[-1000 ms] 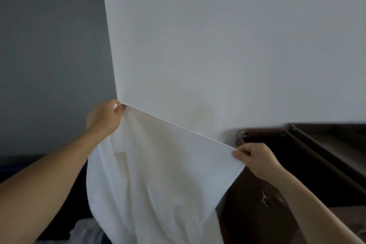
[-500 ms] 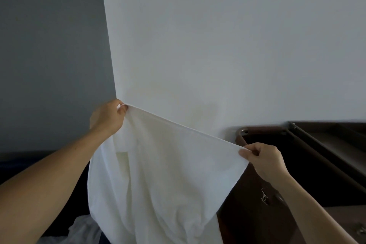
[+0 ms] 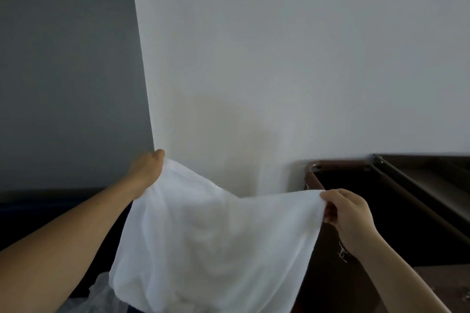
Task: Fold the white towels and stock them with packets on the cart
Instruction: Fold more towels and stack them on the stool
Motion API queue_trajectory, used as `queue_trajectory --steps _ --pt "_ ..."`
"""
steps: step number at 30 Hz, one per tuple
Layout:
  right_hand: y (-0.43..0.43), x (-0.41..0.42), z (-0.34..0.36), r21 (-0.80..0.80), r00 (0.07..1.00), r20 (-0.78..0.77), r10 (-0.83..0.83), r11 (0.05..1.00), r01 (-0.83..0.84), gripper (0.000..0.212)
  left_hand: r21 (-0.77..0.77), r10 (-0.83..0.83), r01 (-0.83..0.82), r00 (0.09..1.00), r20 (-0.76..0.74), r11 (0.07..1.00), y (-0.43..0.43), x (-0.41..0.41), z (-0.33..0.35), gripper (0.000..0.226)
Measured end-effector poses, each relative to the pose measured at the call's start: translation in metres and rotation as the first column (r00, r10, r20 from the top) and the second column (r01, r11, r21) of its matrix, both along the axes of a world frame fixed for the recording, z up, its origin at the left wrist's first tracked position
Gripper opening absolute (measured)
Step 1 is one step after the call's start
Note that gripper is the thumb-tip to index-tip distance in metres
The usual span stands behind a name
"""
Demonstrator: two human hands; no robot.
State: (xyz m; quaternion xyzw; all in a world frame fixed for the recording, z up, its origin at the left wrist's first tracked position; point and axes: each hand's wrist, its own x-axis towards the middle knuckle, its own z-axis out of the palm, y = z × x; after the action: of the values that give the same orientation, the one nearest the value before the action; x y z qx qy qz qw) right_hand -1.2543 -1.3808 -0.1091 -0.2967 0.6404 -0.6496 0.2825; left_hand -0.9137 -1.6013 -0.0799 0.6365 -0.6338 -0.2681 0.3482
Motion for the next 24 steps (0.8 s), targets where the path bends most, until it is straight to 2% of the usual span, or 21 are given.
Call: queue_trajectory --steps 3,5,8,10,14,17,20,24 --pt "-0.007 0.019 -0.005 0.022 1.0 -0.016 0.027 0.999 -0.026 0.014 0.108 -0.037 0.055 0.987 -0.154 0.993 0.009 -0.017 -0.011 0.03" --pt "-0.014 0.036 -0.005 0.024 0.997 -0.067 0.028 0.999 -0.026 0.016 0.137 -0.059 0.095 0.966 -0.25 0.986 0.018 -0.033 -0.016 0.031" --pt "-0.024 0.061 -0.003 0.058 0.98 -0.19 0.056 0.997 -0.046 0.02 0.109 -0.121 0.161 0.943 -0.309 0.981 0.042 -0.063 -0.012 0.031" --pt "-0.028 0.076 -0.001 0.077 0.964 -0.256 0.069 0.996 -0.051 0.015 0.063 -0.178 0.214 0.919 -0.353 0.975 0.061 -0.082 -0.005 0.026" --pt "-0.037 0.1 0.008 0.066 0.945 -0.322 0.048 0.997 -0.029 0.009 -0.083 -0.236 0.221 0.892 -0.385 0.972 0.096 -0.112 -0.002 0.023" --pt "-0.041 0.116 0.016 0.039 0.946 -0.321 0.043 0.999 -0.033 0.015 -0.153 -0.279 0.237 0.873 -0.401 0.959 0.116 -0.124 -0.003 0.021" --pt "-0.041 0.12 0.017 0.028 0.96 -0.279 0.04 0.999 -0.033 0.022 -0.18 -0.307 0.254 0.861 -0.405 0.95 0.124 -0.124 -0.008 0.02" --pt "-0.038 0.119 0.015 0.009 0.977 -0.209 0.032 0.999 -0.031 0.018 -0.217 -0.384 0.328 0.87 -0.309 0.919 0.127 -0.113 -0.017 0.017"
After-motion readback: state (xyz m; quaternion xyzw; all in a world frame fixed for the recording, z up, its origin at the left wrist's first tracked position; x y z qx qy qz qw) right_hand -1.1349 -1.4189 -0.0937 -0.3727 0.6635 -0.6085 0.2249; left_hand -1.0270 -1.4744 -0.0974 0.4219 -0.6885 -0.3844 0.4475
